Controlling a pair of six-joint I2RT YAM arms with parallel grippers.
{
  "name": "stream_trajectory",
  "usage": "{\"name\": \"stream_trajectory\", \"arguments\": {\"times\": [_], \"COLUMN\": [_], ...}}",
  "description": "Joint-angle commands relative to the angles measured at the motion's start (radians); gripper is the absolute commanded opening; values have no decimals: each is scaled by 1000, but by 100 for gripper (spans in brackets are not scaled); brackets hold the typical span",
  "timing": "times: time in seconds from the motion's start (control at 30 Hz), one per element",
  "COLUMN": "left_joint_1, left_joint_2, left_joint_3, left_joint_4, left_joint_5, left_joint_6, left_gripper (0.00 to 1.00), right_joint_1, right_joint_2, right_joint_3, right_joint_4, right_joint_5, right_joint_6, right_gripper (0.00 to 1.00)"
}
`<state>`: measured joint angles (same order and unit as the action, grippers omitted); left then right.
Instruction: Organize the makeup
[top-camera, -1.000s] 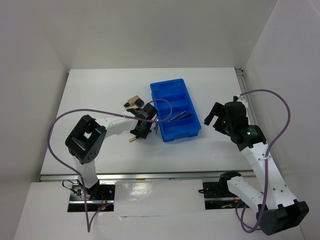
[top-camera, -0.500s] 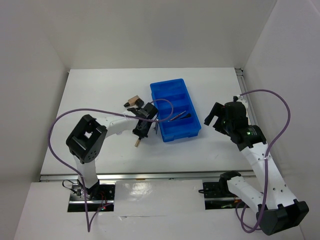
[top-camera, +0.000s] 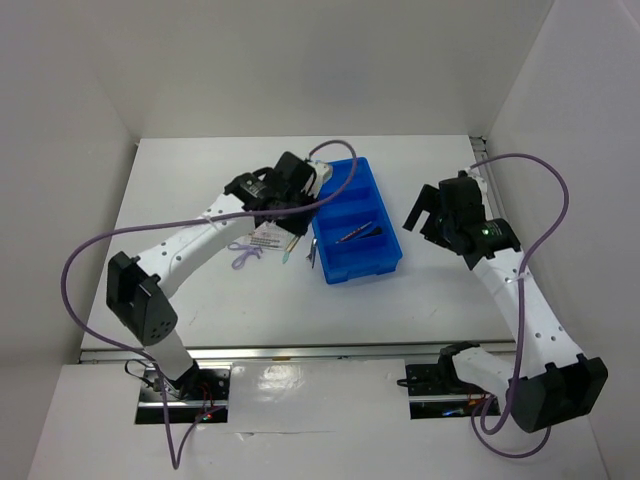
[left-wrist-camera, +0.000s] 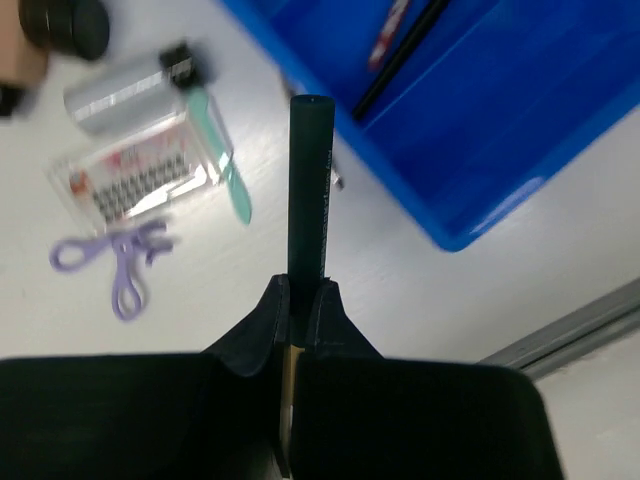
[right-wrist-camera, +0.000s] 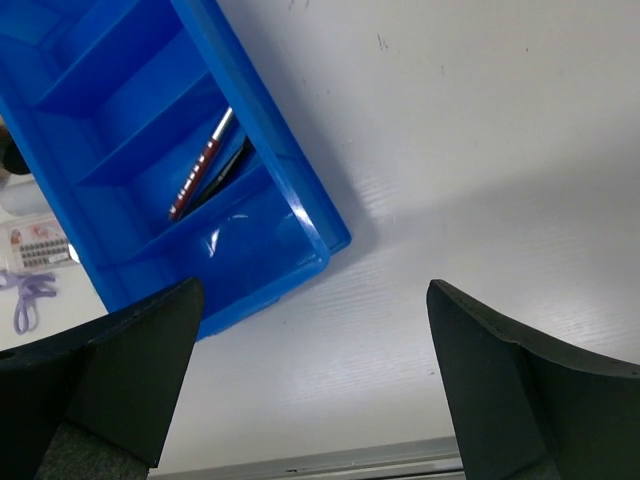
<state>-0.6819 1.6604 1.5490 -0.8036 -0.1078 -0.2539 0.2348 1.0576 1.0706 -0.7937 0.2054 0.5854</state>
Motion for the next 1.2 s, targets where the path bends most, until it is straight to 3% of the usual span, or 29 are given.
{"name": "stream_trajectory", "arguments": {"times": [0.0, 0.2, 0.3, 0.5, 1.17], "left_joint_1": [-4, -34, -44, -44, -90], "left_joint_2": [74, 274, 338, 413, 587], "left_joint_3": [178, 472, 526, 526, 614], "left_joint_4": [-29, -54, -29, 20, 41], "left_joint_5": [148, 201, 221, 221, 123], "left_joint_6": [93, 136, 146, 156, 177], "left_gripper": [0, 0, 0, 0, 0], "right_joint_1": [-6, -6, -6, -6, -6], "right_joint_2": [44, 99, 38, -77, -36], "right_joint_3": [109, 196, 177, 114, 84], "right_joint_4": [8, -119, -128, -70, -102], "right_joint_5": [46, 60, 29, -23, 22], "right_joint_6": [-16, 7, 54, 85, 93], "right_gripper": [100, 100, 100, 100, 100]}}
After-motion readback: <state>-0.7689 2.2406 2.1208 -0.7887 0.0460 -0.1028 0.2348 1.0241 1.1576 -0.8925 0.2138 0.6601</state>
